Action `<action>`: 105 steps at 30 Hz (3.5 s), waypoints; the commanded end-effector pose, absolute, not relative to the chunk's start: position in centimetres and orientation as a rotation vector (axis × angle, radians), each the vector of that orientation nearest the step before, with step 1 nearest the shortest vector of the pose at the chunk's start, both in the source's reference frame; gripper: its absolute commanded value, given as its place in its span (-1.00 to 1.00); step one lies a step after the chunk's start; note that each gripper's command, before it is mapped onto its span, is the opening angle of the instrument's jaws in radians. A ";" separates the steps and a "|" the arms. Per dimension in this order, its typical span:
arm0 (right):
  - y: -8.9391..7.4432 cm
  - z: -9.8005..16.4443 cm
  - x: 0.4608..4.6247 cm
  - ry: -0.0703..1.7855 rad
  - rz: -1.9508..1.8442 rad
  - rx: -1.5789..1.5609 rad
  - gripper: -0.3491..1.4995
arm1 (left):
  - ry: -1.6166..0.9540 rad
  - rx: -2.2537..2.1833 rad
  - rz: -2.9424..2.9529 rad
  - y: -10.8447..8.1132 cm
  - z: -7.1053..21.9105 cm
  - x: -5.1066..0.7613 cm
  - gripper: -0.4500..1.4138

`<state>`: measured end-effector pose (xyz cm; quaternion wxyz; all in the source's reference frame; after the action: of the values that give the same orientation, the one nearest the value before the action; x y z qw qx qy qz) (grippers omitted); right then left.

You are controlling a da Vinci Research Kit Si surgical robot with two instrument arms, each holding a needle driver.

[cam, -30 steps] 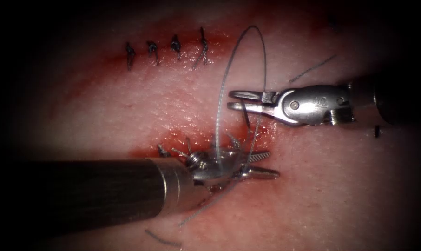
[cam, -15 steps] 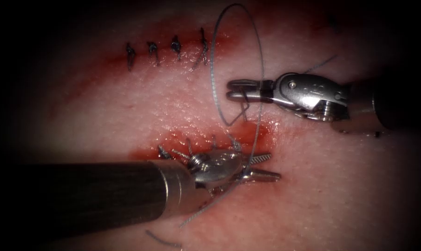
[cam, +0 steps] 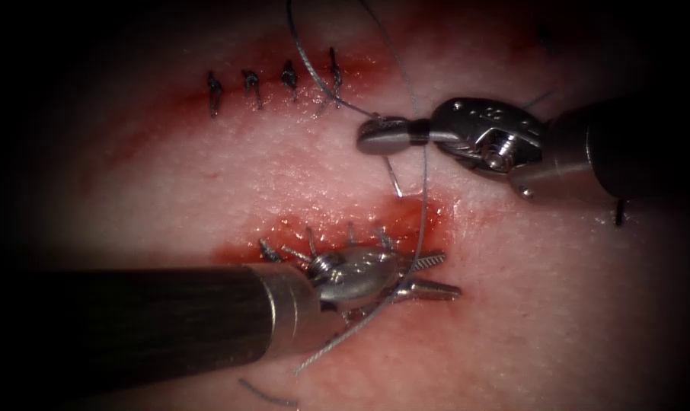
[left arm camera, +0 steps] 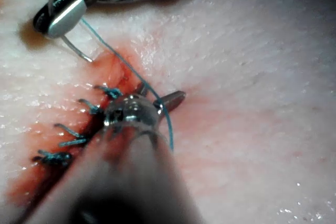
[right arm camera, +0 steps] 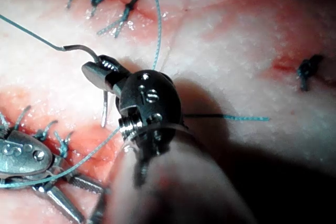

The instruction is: Wound Closure

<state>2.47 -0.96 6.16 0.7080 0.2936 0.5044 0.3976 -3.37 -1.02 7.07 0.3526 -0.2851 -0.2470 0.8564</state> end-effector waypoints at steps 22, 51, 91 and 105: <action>-1.3 6.2 2.53 0.860 1.184 0.933 -1.00 | -0.618 -0.728 2.250 -1.1 7.0 -3.47 0.21; -1.7 6.0 2.52 0.734 1.213 1.197 -1.00 | -0.299 -0.558 2.502 -1.7 5.9 -3.76 0.35; -1.2 5.7 2.44 1.196 0.728 0.263 0.98 | -0.190 -0.619 2.548 -1.4 5.8 -3.80 0.06; -1.0 5.5 2.53 1.196 0.525 0.043 0.98 | -0.194 -0.622 2.548 -1.3 5.9 -3.86 0.03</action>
<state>2.45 -1.00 5.44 0.7942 0.0184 0.5556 0.2452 -3.80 -1.19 5.88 0.2535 -0.2283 -0.0702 0.9374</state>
